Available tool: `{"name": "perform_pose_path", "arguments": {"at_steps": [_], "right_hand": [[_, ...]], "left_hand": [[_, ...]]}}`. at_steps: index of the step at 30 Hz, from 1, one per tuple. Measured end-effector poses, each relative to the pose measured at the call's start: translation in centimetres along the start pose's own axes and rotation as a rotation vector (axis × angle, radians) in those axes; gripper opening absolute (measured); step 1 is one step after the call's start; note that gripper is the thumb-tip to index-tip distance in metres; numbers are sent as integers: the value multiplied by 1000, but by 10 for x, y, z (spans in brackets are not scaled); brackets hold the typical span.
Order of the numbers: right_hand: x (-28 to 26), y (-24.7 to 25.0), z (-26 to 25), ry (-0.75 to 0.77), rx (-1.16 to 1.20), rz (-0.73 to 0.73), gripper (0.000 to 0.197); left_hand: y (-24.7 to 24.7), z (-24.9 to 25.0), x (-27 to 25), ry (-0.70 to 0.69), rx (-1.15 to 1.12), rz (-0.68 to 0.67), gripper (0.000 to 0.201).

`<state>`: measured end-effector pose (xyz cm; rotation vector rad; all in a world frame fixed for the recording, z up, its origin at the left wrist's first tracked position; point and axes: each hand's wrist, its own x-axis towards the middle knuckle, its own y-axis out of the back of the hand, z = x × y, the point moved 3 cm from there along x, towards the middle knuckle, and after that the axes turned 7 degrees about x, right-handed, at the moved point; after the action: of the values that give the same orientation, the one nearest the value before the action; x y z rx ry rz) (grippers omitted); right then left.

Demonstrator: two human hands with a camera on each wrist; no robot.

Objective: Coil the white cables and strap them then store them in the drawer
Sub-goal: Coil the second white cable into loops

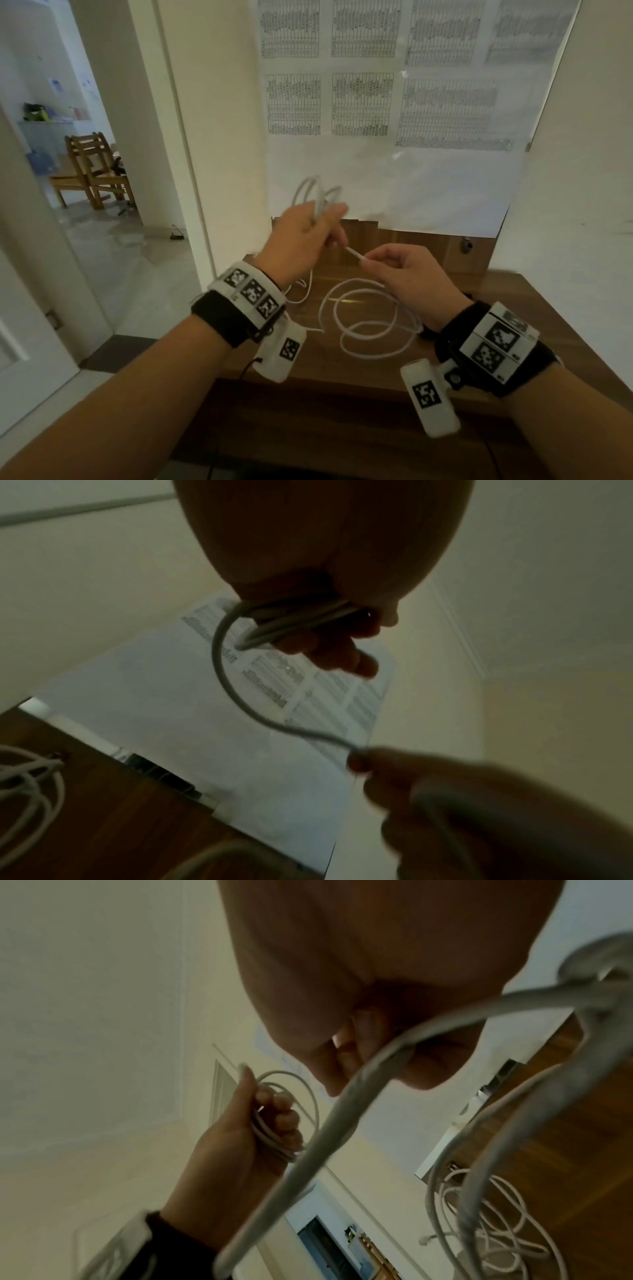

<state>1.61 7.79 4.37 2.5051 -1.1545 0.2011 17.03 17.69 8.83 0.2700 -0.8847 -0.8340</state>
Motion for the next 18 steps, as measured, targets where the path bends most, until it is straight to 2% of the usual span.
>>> {"name": "perform_pose_path", "arguments": {"at_steps": [3,6,9,12,14,18], "right_hand": [[3,5,-11,28,114,-10,14],[3,11,-17,47,158,-71,19],[1,11,-16,44,157,-138,24],[-3,8,-12,-33,184,-193,29],[-7,9,-12,-22,198,-231,34],[-14,6,-13,89,-27,-324,33]], "left_hand": [[-20,2,-9,-123,124,-140,33],[-24,3,-12,-120,115,-181,30],[-17,4,-5,-127,154,-98,35],[-3,2,1,-93,89,65,42],[7,-3,6,-61,48,165,50],[21,-14,11,49,35,261,54]]}}
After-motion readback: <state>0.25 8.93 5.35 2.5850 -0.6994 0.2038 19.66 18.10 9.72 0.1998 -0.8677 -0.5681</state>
